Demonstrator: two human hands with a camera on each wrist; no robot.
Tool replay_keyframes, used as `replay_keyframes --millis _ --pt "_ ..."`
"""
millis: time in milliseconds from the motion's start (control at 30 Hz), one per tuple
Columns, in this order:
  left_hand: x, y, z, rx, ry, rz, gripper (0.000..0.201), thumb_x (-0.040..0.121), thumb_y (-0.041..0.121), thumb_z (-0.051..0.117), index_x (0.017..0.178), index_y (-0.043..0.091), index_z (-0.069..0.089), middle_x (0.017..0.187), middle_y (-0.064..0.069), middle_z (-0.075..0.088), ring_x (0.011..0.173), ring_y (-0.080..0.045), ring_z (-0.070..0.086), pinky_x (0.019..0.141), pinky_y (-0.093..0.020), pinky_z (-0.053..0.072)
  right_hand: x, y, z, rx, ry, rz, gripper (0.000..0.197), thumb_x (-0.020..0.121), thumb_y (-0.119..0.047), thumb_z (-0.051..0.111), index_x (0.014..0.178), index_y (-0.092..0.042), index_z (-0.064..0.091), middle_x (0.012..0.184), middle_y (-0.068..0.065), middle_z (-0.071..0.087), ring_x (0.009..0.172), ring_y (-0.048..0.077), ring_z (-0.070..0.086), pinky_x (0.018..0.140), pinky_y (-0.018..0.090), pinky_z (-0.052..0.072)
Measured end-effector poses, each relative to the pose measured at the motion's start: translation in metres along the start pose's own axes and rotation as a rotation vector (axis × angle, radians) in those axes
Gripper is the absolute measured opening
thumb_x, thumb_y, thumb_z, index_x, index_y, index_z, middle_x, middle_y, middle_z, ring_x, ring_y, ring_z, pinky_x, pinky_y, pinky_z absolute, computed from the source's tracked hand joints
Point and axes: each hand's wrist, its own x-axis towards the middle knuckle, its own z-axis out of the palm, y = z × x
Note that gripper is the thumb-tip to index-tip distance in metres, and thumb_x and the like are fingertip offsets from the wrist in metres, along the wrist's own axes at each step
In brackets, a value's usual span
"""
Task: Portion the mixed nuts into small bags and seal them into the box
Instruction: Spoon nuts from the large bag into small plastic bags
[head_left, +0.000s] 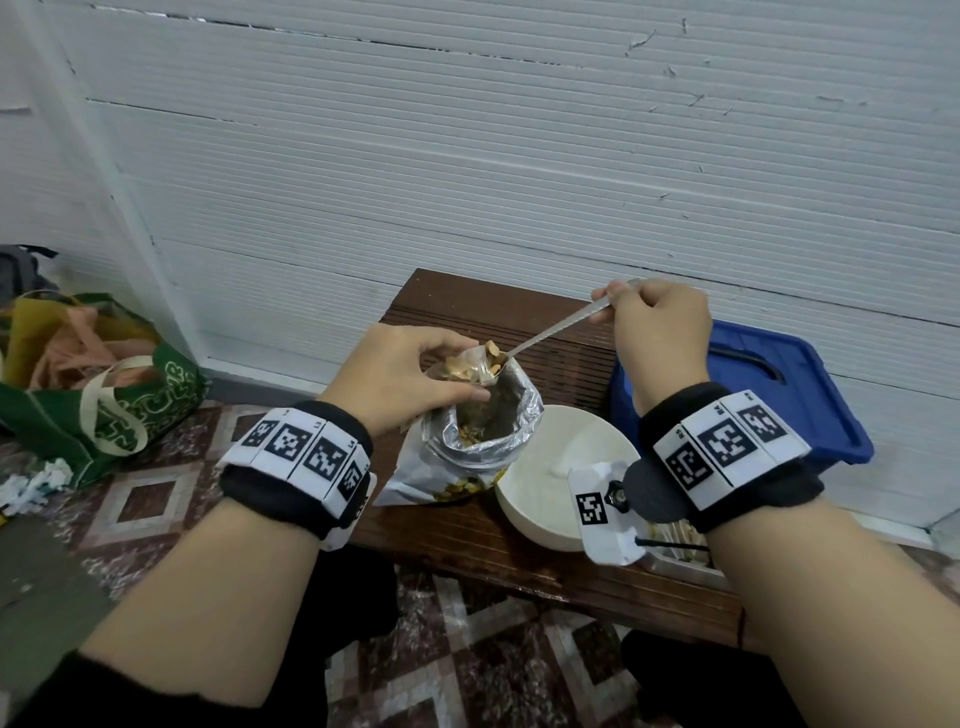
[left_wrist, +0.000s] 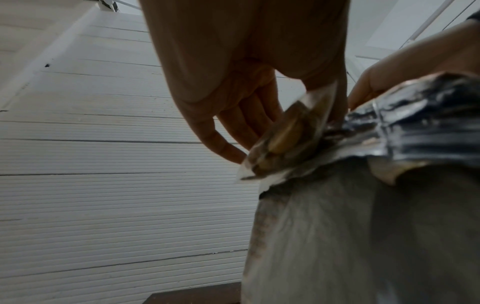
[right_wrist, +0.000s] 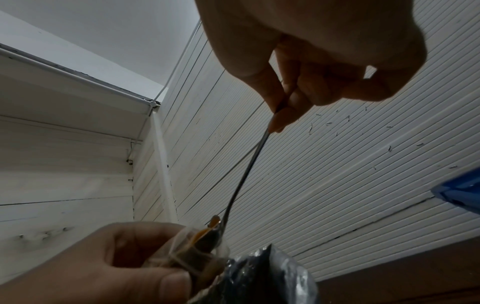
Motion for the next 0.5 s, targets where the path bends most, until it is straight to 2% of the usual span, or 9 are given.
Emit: replay_keyframes --millis 167,233,333,367,433,500 --pt "0.0 0.004 0.004 -0.076 0.03 -0.015 0.048 0.059 0.039 0.087 0.103 0.033 0.069 0.088 0.024 0.064 0.088 0.011 0.057 0.076 -0.006 0.043 -0.001 -0.001 0.001 0.039 0.005 -0.001 0.041 0.095 -0.016 0.053 0.055 -0.018 0.064 0.074 -0.014 0.067 0.079 -0.004 0.058 0.069 0.005 0.036" --pt "0.0 0.007 0.007 -0.101 0.037 -0.016 0.046 0.059 0.039 0.087 0.099 0.037 0.066 0.087 0.026 0.062 0.084 0.016 0.056 0.07 0.001 0.041 -0.002 -0.004 0.002 0.051 -0.006 -0.005 0.038 0.095 -0.017 0.053 0.06 -0.017 0.066 0.071 -0.015 0.066 0.075 -0.006 0.058 0.069 0.007 0.038" --pt "0.0 0.01 0.012 -0.155 0.075 0.003 0.042 0.06 0.036 0.087 0.096 0.037 0.065 0.086 0.025 0.063 0.079 0.022 0.055 0.068 0.002 0.041 -0.005 -0.01 0.003 0.091 -0.034 -0.054 0.032 0.096 -0.019 0.053 0.069 -0.019 0.068 0.066 -0.016 0.065 0.066 -0.011 0.057 0.065 0.005 0.04" --pt "0.0 0.011 0.013 -0.165 0.096 0.006 0.041 0.06 0.035 0.087 0.096 0.036 0.066 0.086 0.024 0.063 0.079 0.021 0.055 0.069 0.001 0.041 -0.007 -0.012 0.003 0.115 -0.043 -0.082 0.03 0.096 -0.019 0.053 0.071 -0.021 0.069 0.066 -0.014 0.065 0.066 -0.01 0.057 0.064 0.003 0.039" --pt "0.001 0.01 0.014 -0.182 0.141 -0.009 0.039 0.061 0.036 0.087 0.094 0.036 0.065 0.086 0.021 0.064 0.079 0.017 0.056 0.069 0.0 0.041 -0.01 -0.017 0.002 0.154 -0.064 -0.145 0.025 0.096 -0.02 0.053 0.079 -0.025 0.07 0.07 -0.009 0.068 0.074 0.002 0.06 0.065 0.004 0.041" --pt "0.003 0.008 0.014 -0.202 0.175 -0.045 0.038 0.062 0.039 0.085 0.094 0.035 0.065 0.09 0.018 0.065 0.082 0.009 0.058 0.071 -0.004 0.044 -0.012 -0.021 0.0 0.194 -0.079 -0.213 0.023 0.097 -0.02 0.053 0.083 -0.025 0.071 0.075 -0.004 0.069 0.079 0.011 0.062 0.074 0.012 0.045"
